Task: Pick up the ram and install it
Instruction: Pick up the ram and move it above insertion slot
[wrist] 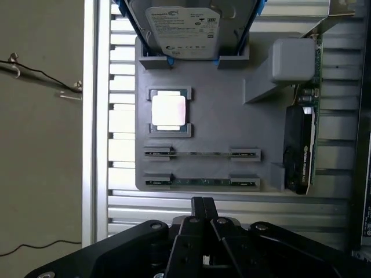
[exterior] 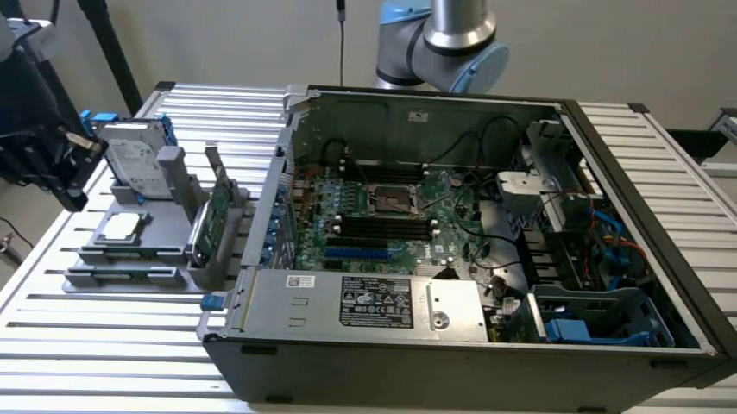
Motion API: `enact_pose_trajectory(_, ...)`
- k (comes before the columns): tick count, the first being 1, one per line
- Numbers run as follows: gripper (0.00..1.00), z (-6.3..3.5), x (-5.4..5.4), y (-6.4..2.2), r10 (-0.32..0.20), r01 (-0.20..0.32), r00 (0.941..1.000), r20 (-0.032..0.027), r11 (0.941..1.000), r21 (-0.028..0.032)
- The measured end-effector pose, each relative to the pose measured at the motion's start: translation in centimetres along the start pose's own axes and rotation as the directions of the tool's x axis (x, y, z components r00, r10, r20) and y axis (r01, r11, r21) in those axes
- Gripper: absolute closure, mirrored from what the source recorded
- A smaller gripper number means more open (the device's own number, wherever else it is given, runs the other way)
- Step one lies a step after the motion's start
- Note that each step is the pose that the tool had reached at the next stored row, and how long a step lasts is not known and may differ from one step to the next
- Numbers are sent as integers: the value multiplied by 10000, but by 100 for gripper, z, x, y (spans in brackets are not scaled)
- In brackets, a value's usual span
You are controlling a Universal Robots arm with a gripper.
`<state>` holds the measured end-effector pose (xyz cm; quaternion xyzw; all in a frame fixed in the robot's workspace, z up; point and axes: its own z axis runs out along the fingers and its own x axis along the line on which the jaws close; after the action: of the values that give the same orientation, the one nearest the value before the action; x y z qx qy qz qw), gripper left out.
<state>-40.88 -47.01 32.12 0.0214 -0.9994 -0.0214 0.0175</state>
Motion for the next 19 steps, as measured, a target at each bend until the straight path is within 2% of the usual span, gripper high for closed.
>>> enact_pose_trajectory(5, 89, 18, 0, -1, -912, 912, 9958, -41, 9958, 29)
enact_pose_trajectory(10, 89, 36, -1, -2, -1801, 1801, 9836, -83, 9836, 54)
enact_pose_trajectory(15, 89, 53, -2, -2, -2685, 2686, 9632, -130, 9632, 75)
enact_pose_trajectory(19, 89, 68, -2, -3, -3385, 3387, 9408, -167, 9408, 89)
